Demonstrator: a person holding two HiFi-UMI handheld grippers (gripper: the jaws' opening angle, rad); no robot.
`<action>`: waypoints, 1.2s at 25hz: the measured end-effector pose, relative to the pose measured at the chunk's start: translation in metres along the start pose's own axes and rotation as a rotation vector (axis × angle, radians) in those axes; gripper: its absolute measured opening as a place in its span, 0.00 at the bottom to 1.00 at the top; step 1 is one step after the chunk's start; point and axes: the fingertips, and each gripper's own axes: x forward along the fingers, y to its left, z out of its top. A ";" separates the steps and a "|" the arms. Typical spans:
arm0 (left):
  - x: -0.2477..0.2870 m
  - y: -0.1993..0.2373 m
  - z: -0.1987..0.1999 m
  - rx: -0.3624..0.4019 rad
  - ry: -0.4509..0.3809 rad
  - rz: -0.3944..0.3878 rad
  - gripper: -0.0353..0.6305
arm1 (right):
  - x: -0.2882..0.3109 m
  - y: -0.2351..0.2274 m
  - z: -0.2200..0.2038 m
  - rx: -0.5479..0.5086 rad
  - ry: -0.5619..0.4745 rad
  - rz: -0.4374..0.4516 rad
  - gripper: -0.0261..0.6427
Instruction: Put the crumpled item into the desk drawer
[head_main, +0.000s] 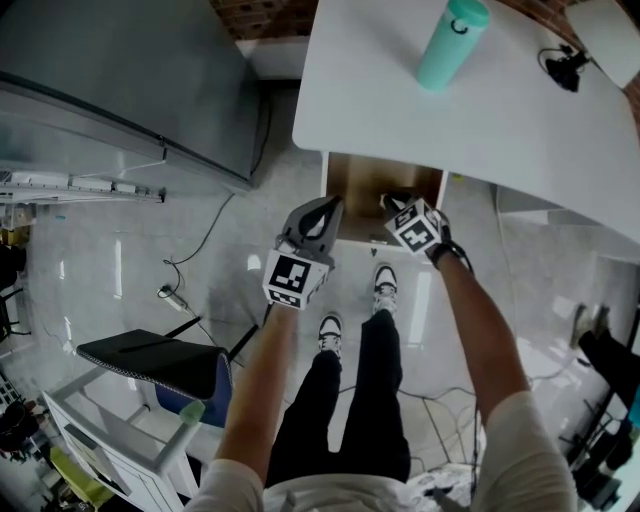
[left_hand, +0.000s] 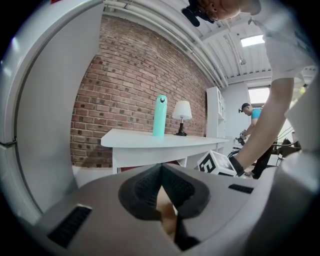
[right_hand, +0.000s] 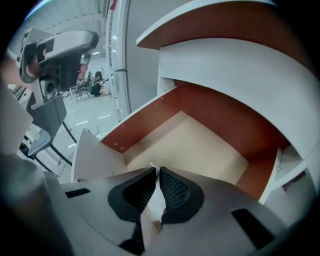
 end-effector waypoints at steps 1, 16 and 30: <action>-0.002 0.000 0.000 -0.006 -0.001 0.002 0.05 | 0.001 -0.001 -0.002 0.017 0.004 0.004 0.06; -0.013 0.006 0.015 -0.041 -0.004 0.021 0.05 | -0.032 0.004 0.015 0.130 -0.054 0.003 0.20; -0.067 -0.027 0.077 -0.099 0.073 0.026 0.05 | -0.195 0.011 0.059 0.398 -0.330 -0.152 0.20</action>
